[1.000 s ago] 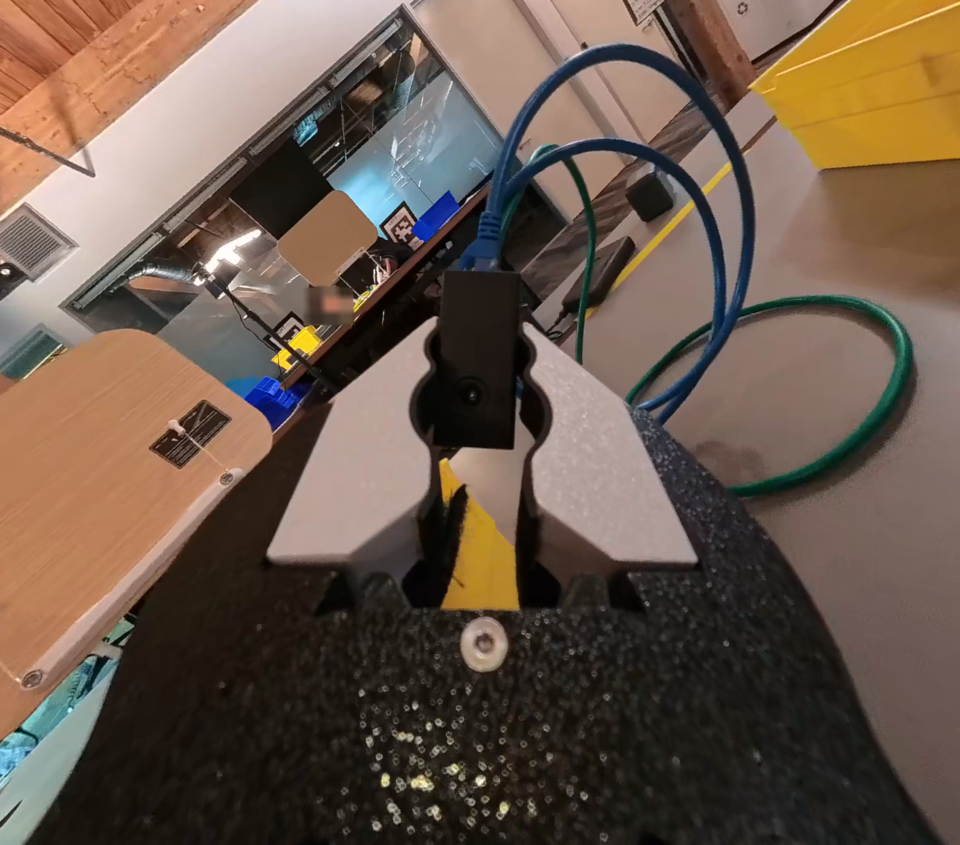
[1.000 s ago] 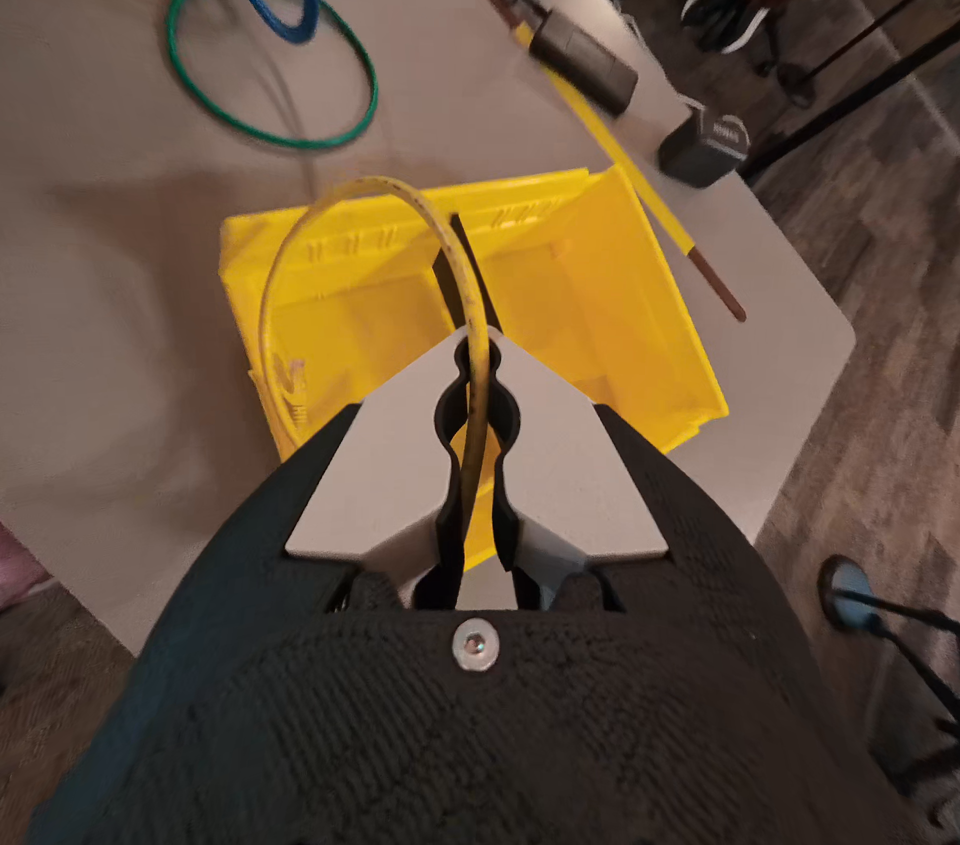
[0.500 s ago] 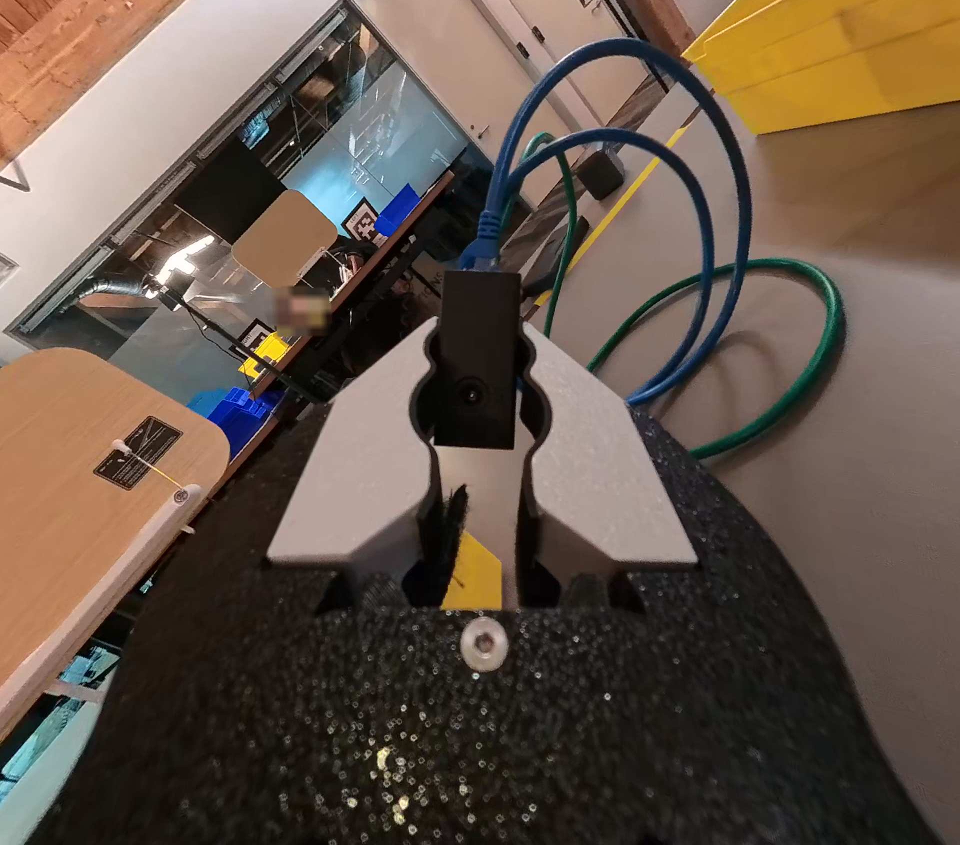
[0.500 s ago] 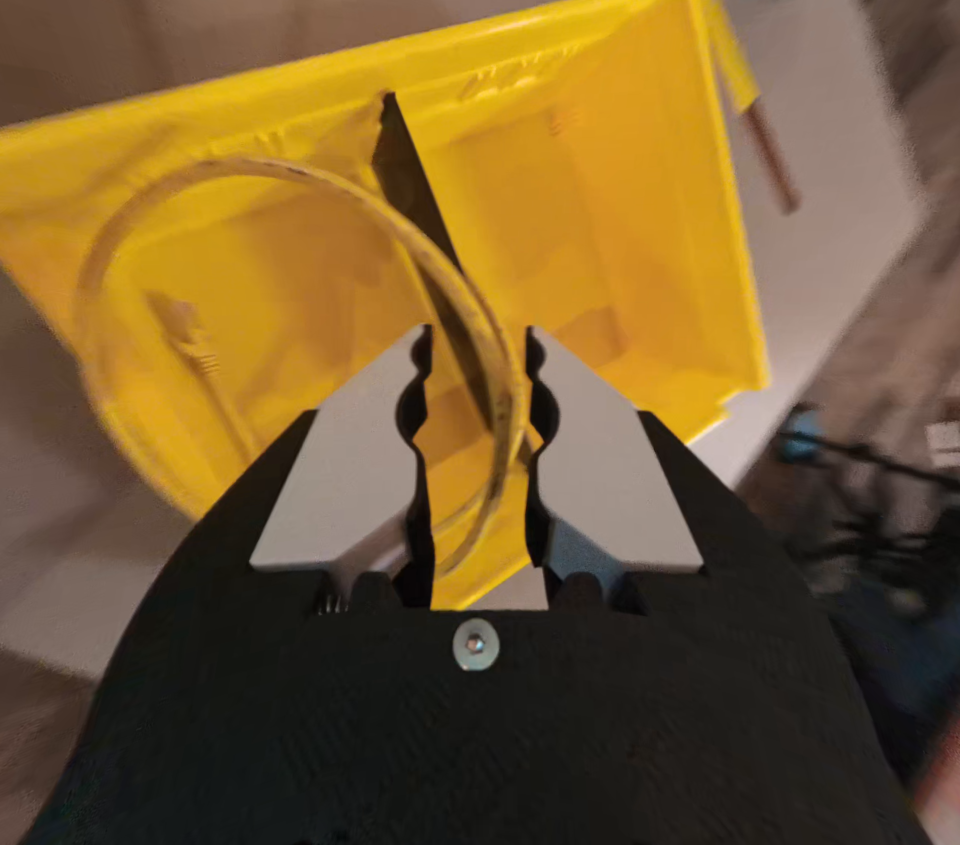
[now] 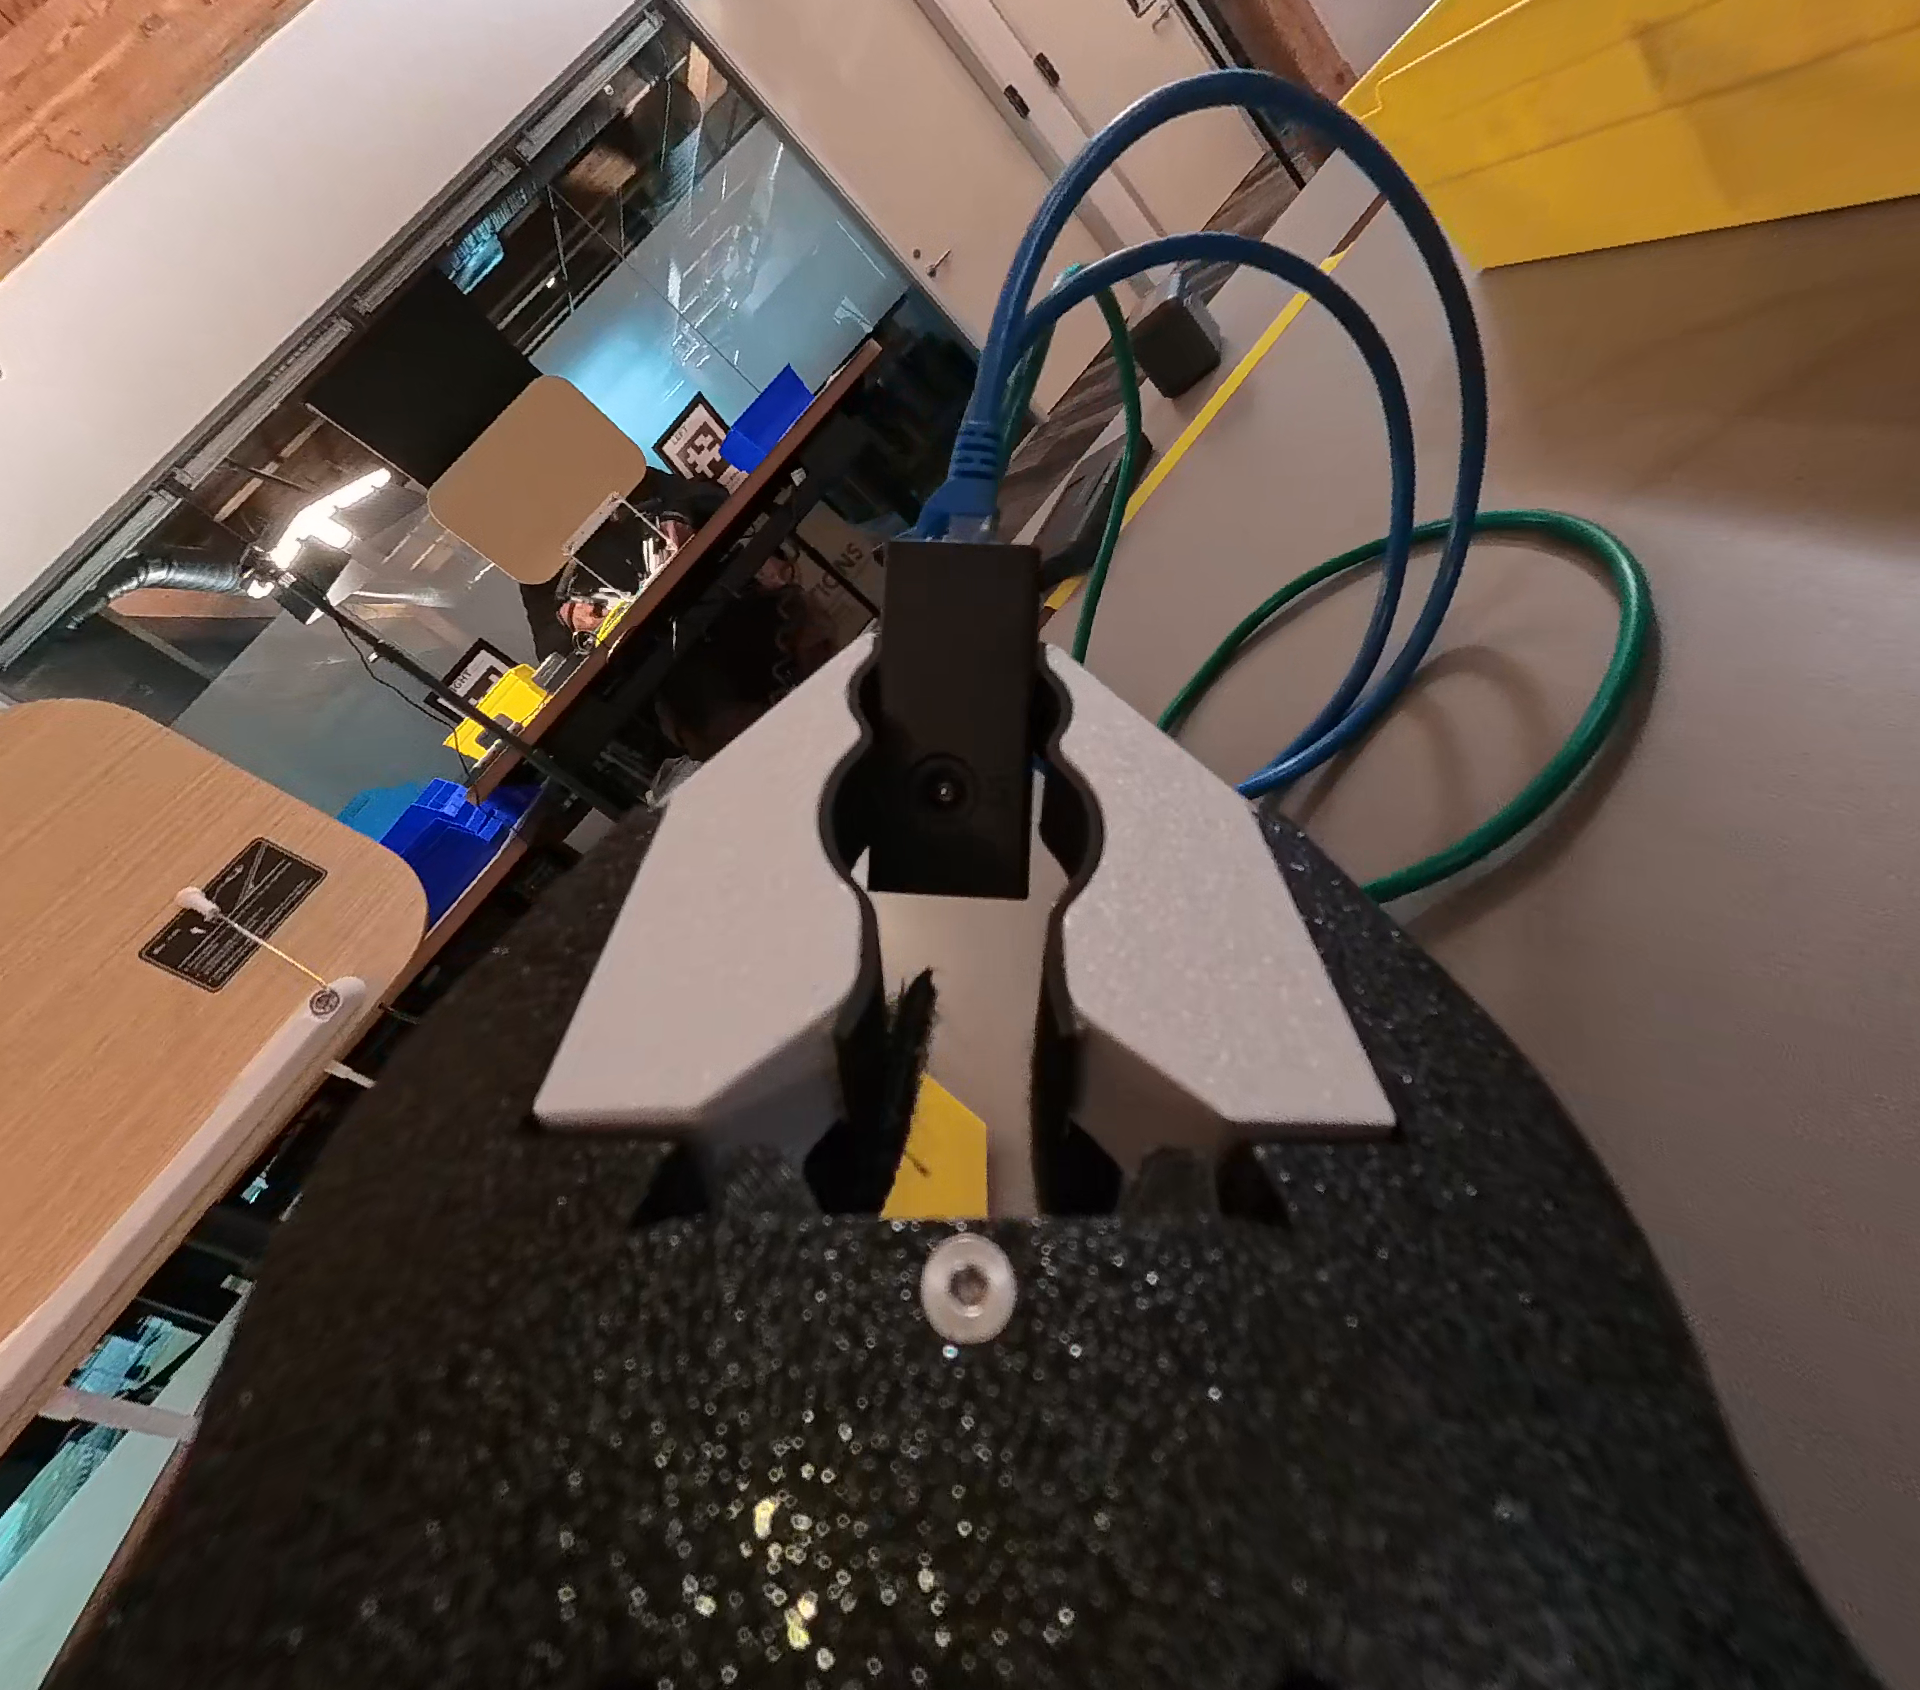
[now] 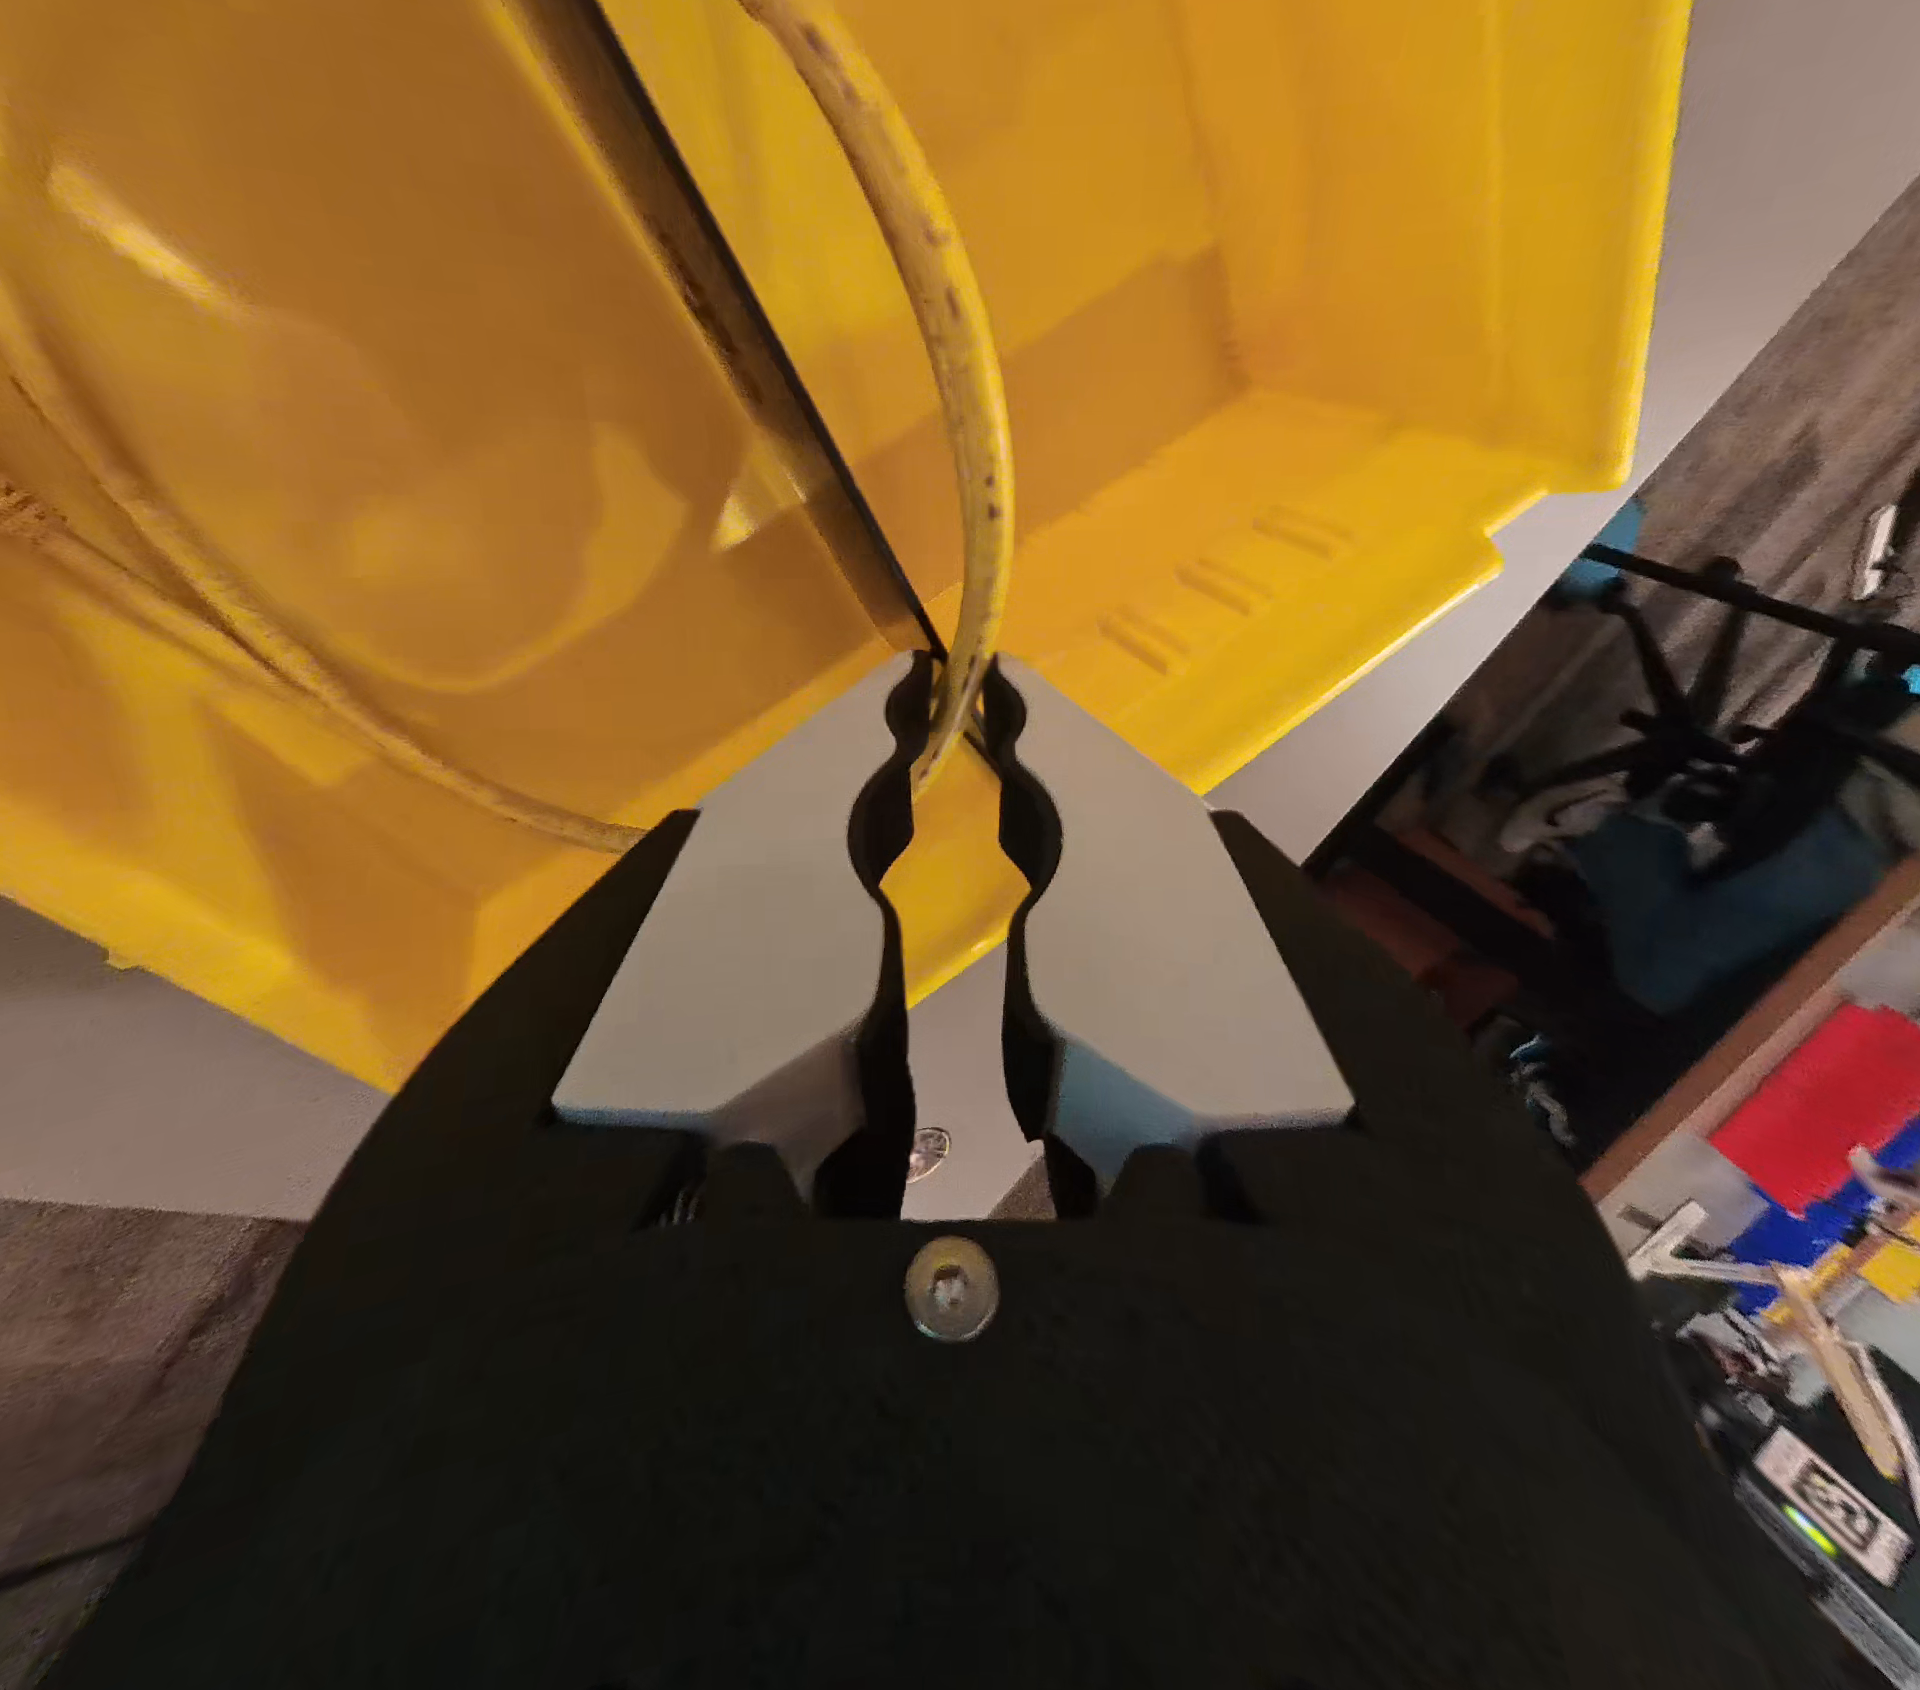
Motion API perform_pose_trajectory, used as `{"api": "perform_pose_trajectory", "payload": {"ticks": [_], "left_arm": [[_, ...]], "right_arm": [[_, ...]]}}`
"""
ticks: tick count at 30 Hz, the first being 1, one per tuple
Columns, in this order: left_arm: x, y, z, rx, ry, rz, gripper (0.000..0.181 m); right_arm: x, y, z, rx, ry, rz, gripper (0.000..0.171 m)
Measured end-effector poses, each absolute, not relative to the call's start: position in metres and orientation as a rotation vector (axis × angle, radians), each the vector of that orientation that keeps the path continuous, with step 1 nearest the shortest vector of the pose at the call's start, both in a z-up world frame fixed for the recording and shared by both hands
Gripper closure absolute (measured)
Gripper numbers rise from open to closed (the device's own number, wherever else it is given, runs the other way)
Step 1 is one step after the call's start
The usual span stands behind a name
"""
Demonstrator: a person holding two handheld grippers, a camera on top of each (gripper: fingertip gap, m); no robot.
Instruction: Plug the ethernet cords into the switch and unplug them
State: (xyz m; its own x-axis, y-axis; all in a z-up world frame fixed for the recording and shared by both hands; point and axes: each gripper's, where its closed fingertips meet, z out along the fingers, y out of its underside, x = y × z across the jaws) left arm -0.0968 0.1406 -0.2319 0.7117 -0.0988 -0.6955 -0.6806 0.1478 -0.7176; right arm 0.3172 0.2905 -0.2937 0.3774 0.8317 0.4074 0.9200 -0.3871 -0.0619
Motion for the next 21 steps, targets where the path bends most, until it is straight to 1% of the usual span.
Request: {"api": "perform_pose_trajectory", "payload": {"ticks": [3,7,10,13,15,21], "left_arm": [[-0.096,0.141,-0.233,-1.384,0.71,0.468,0.159],[-0.097,0.142,-0.234,-1.389,0.711,0.464,0.159],[-0.097,0.142,-0.234,-1.39,0.711,0.461,0.159],[-0.097,0.142,-0.234,-1.389,0.711,0.46,0.159],[-0.097,0.142,-0.234,-1.389,0.711,0.46,0.159],[-0.097,0.142,-0.234,-1.388,0.712,0.463,0.159]], "right_arm": [[0.316,0.291,-0.287,-2.271,-1.559,-0.491,0.164],[0.304,0.292,-0.249,-1.989,-1.488,-0.53,0.166],[0.292,0.276,-0.228,-1.79,-1.551,-0.484,0.167],[0.281,0.253,-0.215,-1.659,-1.629,-0.343,0.167],[0.281,0.245,-0.205,-1.656,-1.613,-0.24,0.167],[0.276,0.234,-0.158,-1.534,-1.432,0.069,0.167]]}}
